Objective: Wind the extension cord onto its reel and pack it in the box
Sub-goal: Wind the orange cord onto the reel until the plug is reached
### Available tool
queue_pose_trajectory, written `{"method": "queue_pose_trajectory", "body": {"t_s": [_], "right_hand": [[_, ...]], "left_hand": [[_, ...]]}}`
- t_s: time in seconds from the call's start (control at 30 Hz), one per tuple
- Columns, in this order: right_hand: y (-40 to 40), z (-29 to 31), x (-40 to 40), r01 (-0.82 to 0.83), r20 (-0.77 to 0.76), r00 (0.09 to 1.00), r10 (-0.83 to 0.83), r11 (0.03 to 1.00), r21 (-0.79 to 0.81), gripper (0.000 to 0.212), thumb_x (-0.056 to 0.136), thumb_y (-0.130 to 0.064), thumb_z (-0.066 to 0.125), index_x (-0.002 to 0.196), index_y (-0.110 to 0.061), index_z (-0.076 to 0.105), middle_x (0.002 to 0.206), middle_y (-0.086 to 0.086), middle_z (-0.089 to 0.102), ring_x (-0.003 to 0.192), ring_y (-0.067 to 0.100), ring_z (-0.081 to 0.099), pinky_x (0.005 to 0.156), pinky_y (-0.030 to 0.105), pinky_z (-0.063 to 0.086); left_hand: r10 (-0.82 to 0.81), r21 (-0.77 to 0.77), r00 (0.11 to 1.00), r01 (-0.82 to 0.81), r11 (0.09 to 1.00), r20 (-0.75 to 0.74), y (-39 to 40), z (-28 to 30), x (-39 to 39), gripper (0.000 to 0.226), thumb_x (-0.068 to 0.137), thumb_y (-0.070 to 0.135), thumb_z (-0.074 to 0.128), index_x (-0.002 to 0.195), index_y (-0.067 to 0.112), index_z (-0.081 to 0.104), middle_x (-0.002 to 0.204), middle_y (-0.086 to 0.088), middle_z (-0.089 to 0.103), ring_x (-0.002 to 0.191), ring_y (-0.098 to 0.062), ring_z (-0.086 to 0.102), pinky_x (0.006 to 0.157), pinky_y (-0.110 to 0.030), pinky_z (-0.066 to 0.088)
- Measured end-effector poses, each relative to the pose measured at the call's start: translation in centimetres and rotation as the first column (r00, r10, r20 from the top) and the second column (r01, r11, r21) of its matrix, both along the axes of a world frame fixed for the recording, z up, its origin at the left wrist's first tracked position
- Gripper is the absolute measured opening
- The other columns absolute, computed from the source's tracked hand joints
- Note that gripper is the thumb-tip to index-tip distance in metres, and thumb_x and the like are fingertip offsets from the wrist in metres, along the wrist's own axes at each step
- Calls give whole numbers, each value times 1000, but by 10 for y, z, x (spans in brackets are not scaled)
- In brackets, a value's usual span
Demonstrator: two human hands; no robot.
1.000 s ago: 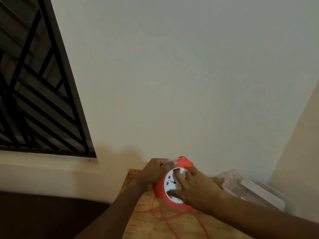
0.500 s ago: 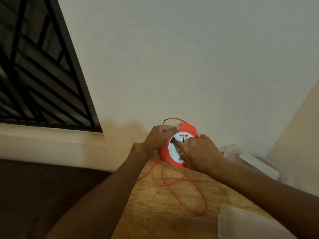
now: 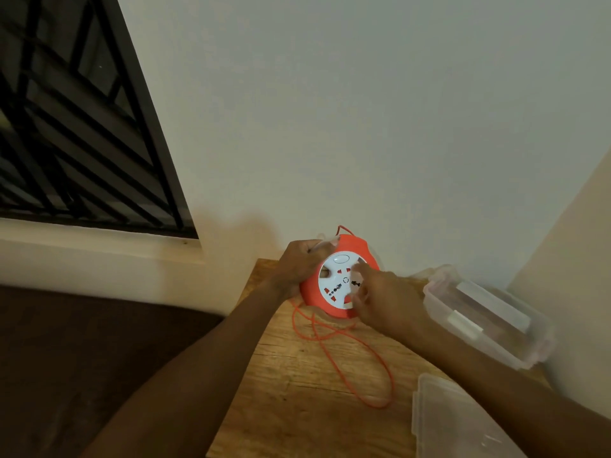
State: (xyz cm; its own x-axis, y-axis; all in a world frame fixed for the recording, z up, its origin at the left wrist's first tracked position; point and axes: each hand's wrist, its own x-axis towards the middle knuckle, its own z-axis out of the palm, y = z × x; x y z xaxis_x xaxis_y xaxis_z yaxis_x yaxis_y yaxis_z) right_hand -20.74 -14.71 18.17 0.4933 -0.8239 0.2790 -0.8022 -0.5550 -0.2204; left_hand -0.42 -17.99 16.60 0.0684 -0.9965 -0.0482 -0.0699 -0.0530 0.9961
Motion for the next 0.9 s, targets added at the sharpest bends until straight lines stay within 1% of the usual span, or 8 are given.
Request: {"method": "queue_pose_trajectory", "body": {"t_s": [0.07,0.2,0.27,0.4,0.6,0.73,0.8,0.9], "right_hand": [[-8,3,-12,-266,-291,938,190,931,-250,46,78,-21,75,121,-18,61,110,11,67,83,30,68,59,38,57],[-16,9,-15,-586,-628,693,354,783,-206,36,83,-17,72,117,-25,64,149,14,41,116,35,51,77,44,55],[-13,11,-9,-611,-711,619,332,773,-171,31,88,-22,67,118,-27,64,157,13,27,116,38,47,83,48,51],[-2,23,3,-574,-795,564,222,798,-184,30,93,-27,61,122,-29,63,156,17,24,111,42,48,85,51,45],[6,33,22,-582,-843,508,177,792,-184,33,98,-26,48,130,-29,56,142,28,39,96,39,57,88,49,42],[4,35,31,-499,-818,551,164,850,-166,45,96,-43,47,140,-40,42,138,21,48,116,35,54,100,53,35],[-1,37,35,-365,-726,668,159,921,-134,48,92,-48,46,140,-44,40,135,13,54,122,30,51,100,52,34],[-12,42,36,-124,-477,874,89,991,-43,49,91,-53,42,140,-50,36,124,2,65,106,25,63,88,41,44]], "left_hand": [[-7,2,1000,7,1000,9,0,2,3,73,86,55,76,95,-15,61,83,-25,69,73,-32,67,71,-45,57],[-90,7,994,90,996,65,-3,4,6,54,83,57,77,98,5,77,95,-19,80,78,-31,79,69,-41,64],[-135,10,985,135,991,107,-2,6,6,41,84,58,75,95,19,82,94,-7,83,80,-28,81,63,-35,65],[-131,-5,979,133,991,156,-1,11,5,35,85,60,72,90,27,83,90,-1,83,78,-22,81,62,-29,64],[-162,48,967,155,987,195,-1,15,9,32,91,56,71,85,27,82,89,-3,83,77,-23,80,69,-32,65],[-135,64,981,127,990,140,-1,8,13,33,96,48,69,91,18,81,97,-13,81,76,-22,77,72,-34,64],[-65,46,996,62,997,65,2,6,12,43,97,44,70,96,2,77,96,-23,77,78,-28,71,71,-35,61],[49,0,988,-50,999,-143,11,-2,7,44,97,41,71,97,-3,73,92,-32,69,82,-37,66,75,-45,57]]}}
